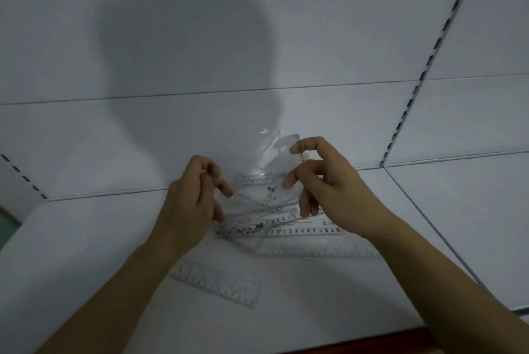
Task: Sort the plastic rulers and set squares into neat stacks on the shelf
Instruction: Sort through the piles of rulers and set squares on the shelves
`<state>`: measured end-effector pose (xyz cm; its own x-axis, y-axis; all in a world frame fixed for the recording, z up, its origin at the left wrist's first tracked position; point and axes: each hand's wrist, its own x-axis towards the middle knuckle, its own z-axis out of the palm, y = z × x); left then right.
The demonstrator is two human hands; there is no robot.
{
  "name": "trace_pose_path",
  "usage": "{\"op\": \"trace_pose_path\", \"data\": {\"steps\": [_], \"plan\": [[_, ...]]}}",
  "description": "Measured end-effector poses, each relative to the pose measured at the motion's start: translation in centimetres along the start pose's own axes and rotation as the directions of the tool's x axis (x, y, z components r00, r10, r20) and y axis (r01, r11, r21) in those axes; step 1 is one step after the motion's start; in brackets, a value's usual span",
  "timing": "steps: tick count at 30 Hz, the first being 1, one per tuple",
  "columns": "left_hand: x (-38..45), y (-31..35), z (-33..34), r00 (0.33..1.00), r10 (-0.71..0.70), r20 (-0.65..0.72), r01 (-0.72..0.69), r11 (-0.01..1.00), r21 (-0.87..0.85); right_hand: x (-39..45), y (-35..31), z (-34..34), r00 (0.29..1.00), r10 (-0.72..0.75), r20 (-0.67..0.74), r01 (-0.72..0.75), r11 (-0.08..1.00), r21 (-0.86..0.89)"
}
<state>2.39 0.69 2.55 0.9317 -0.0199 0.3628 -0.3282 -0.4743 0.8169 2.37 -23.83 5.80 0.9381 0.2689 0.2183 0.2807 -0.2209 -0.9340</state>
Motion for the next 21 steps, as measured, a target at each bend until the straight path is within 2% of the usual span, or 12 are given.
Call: {"op": "trace_pose_path", "data": {"steps": [4, 7, 10, 13, 17, 21], "plan": [[0.0, 3.3, 2.5, 0.998, 0.003, 0.062, 0.003, 0.995, -0.098, -2.9, -0.5, -4.1, 0.999, 0.046, 0.022, -0.047, 0.998, 0.049], [-0.1, 6.4, 6.2, 0.997, -0.010, 0.079, 0.025, 0.981, -0.194, -5.8, 0.7, -7.4, 0.990, 0.077, -0.116, -0.066, 0.994, 0.093], [-0.9, 9.7, 11.0, 0.991, -0.024, 0.134, 0.056, 0.969, -0.242, -9.6, 2.2, -11.8, 0.953, 0.121, -0.279, -0.069, 0.979, 0.190], [-1.8, 13.1, 16.6, 0.974, -0.043, 0.224, 0.102, 0.960, -0.259, -13.9, 3.7, -17.1, 0.885, 0.192, -0.424, -0.083, 0.961, 0.263], [-2.8, 18.1, 24.6, 0.947, -0.025, 0.319, 0.125, 0.947, -0.295, -19.6, 5.7, -24.9, 0.793, 0.259, -0.551, -0.127, 0.955, 0.266], [-3.7, 22.5, 33.0, 0.922, 0.039, 0.385, 0.094, 0.943, -0.320, -25.5, 7.0, -32.6, 0.655, 0.246, -0.714, -0.083, 0.963, 0.256]]}}
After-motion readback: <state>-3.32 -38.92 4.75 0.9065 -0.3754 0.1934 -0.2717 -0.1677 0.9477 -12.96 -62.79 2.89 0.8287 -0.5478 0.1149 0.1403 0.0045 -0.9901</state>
